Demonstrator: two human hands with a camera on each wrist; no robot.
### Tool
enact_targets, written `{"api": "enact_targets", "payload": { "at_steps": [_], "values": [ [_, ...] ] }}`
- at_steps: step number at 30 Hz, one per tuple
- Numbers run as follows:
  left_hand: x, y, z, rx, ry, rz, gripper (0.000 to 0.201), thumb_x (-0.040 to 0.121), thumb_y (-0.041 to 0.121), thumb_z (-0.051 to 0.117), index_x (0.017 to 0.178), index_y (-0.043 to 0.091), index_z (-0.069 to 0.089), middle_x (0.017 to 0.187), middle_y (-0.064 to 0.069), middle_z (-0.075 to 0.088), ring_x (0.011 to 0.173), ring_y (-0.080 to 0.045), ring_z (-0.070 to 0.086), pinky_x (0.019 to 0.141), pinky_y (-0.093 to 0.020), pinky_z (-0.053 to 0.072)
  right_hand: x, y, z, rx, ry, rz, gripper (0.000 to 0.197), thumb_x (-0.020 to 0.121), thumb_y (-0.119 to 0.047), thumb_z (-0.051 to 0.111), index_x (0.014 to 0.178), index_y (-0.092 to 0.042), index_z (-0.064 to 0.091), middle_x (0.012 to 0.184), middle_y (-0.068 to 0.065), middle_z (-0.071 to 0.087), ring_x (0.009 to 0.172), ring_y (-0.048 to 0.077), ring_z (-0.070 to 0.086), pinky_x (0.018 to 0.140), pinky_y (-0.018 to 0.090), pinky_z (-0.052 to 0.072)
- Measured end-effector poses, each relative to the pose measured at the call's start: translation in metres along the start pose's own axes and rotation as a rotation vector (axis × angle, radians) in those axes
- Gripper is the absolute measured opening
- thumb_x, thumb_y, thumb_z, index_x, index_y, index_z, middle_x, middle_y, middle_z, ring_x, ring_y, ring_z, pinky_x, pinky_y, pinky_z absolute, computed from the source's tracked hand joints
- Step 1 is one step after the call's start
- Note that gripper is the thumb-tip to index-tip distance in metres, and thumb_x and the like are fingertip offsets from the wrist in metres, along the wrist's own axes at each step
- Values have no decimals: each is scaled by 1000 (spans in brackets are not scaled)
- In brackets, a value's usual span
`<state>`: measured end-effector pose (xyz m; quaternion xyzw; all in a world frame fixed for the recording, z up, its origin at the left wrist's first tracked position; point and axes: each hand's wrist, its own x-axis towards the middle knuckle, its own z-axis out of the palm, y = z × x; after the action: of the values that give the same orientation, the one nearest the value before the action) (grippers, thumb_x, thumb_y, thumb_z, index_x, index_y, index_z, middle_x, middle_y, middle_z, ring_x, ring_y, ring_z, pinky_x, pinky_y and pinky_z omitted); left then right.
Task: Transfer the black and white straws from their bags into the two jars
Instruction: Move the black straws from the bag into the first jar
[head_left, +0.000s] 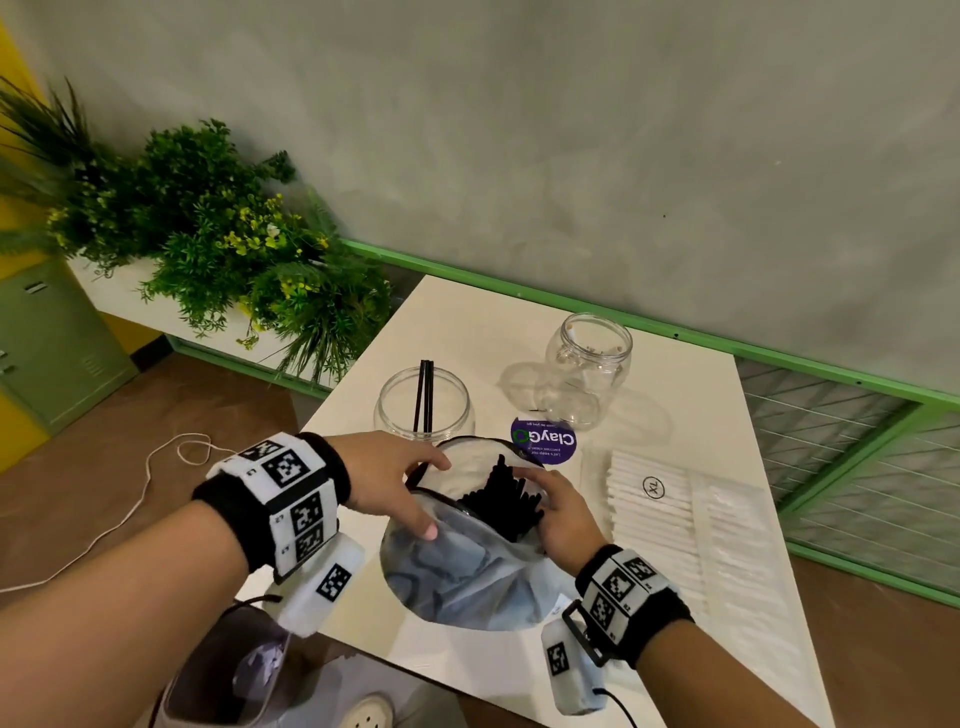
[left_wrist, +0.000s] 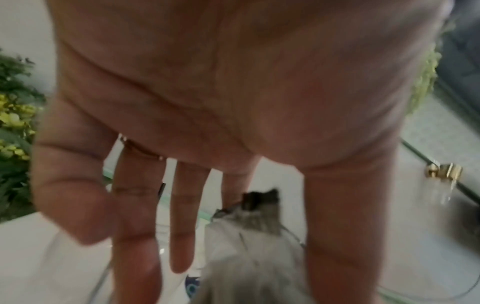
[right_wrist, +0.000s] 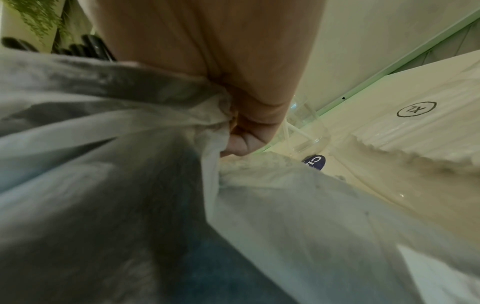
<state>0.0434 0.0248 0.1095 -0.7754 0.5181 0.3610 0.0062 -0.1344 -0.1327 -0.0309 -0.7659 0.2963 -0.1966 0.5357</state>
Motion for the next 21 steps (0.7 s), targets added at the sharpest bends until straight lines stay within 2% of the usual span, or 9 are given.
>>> {"api": "enact_targets", "payload": {
  "at_steps": [1,3,5,8,11,14,16,18,21],
  "values": [
    [0,-2,3,3,7,-9,76,77,48,71,142,34,35,143,3,43,127,-16,42,95,-23,34,-1,-1,-2,-56,14,-46,62,55,-4,32,104,-31,59,112,15,54,102,10,53,94,6,34],
    [1,-7,9,-42,28,-14,68,81,40,70,141,30,38,140,3,46,123,-15,46,94,-21,37,-4,-3,-7,-152,8,-124,56,59,-5,38,104,-30,60,112,11,52,104,1,50,92,1,28],
    [2,-10,14,-113,27,-29,63,84,34,67,140,28,41,134,1,52,111,-14,55,90,-23,44,-9,-1,-10,-218,-9,-158,48,66,-9,44,104,-34,60,112,3,49,104,8,52,92,4,30],
    [2,-11,22,-245,33,-52,50,86,29,62,133,29,45,114,-2,60,79,-13,61,60,-25,50,-20,-2,-14,-369,145,-321,32,81,-23,46,105,-27,66,115,-5,45,101,15,48,93,10,31],
    [5,-12,30,-372,121,-66,34,87,25,59,120,26,52,112,-4,58,91,-21,62,57,-26,55,-37,-14,-18,-434,247,-482,33,88,-32,46,115,-18,62,118,-4,47,105,15,45,95,22,35],
    [9,-12,34,-444,284,-31,14,86,22,64,97,19,56,99,-9,62,87,-30,65,64,-40,59,-46,-19,-17,-409,147,-380,59,79,-55,58,125,-20,49,112,-10,50,106,9,44,91,24,37],
    [10,-9,34,-530,353,-11,16,81,20,70,86,18,56,90,-10,63,84,-29,66,67,-42,59,-44,-18,-13,-441,90,-265,86,66,-64,65,137,-22,39,113,-10,51,108,8,43,93,23,37],
    [10,-6,34,-669,375,-7,25,74,17,77,83,18,54,88,-9,63,84,-26,66,69,-40,60,-41,-16,-11,-429,78,-206,99,62,-62,70,144,-24,30,109,-7,53,108,11,43,94,25,38],
    [13,-3,38,-955,328,-46,33,67,21,80,84,12,53,84,-10,62,80,-24,64,73,-39,58,-39,-13,-9,-373,98,-172,95,64,-52,76,143,-25,31,106,-9,53,108,13,45,95,28,41]
  ]
}}
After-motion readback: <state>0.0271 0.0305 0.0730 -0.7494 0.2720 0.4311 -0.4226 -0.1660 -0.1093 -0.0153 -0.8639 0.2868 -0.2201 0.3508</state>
